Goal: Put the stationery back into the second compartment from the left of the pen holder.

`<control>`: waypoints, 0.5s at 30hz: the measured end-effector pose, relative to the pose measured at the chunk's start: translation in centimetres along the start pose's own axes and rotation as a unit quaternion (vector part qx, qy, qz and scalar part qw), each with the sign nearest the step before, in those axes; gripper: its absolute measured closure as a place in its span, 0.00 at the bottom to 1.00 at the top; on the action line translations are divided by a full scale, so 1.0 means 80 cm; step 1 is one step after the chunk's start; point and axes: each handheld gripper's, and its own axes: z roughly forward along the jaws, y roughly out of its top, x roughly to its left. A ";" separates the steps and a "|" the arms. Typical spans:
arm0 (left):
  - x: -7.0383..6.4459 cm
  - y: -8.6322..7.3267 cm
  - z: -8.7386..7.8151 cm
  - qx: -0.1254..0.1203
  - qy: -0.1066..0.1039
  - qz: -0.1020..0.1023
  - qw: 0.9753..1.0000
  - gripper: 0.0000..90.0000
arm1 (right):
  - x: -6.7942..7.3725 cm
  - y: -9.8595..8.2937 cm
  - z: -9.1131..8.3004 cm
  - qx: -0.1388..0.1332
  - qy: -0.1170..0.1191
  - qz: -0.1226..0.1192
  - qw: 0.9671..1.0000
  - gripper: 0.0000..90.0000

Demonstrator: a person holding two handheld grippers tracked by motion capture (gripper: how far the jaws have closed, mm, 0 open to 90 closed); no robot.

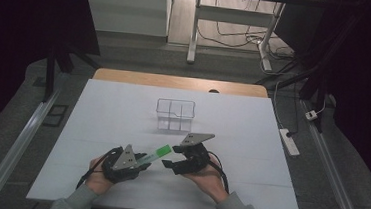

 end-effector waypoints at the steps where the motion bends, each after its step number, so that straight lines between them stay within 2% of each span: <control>1: -0.001 0.001 0.001 0.000 0.000 0.001 1.000 0.72 | 0.000 0.000 0.001 0.000 0.001 0.002 1.000 0.38; 7: -0.010 0.004 0.009 0.009 -0.005 0.011 1.000 0.72 | 0.005 0.000 0.006 -0.005 0.017 0.009 1.000 0.40; 10: -0.012 0.005 0.012 0.011 -0.002 0.011 1.000 0.72 | 0.007 0.000 0.007 -0.005 0.008 0.012 1.000 0.42; 15: -0.018 0.007 0.019 0.023 0.013 0.015 1.000 0.72 | 0.002 -0.001 0.005 -0.016 0.011 0.045 0.999 0.48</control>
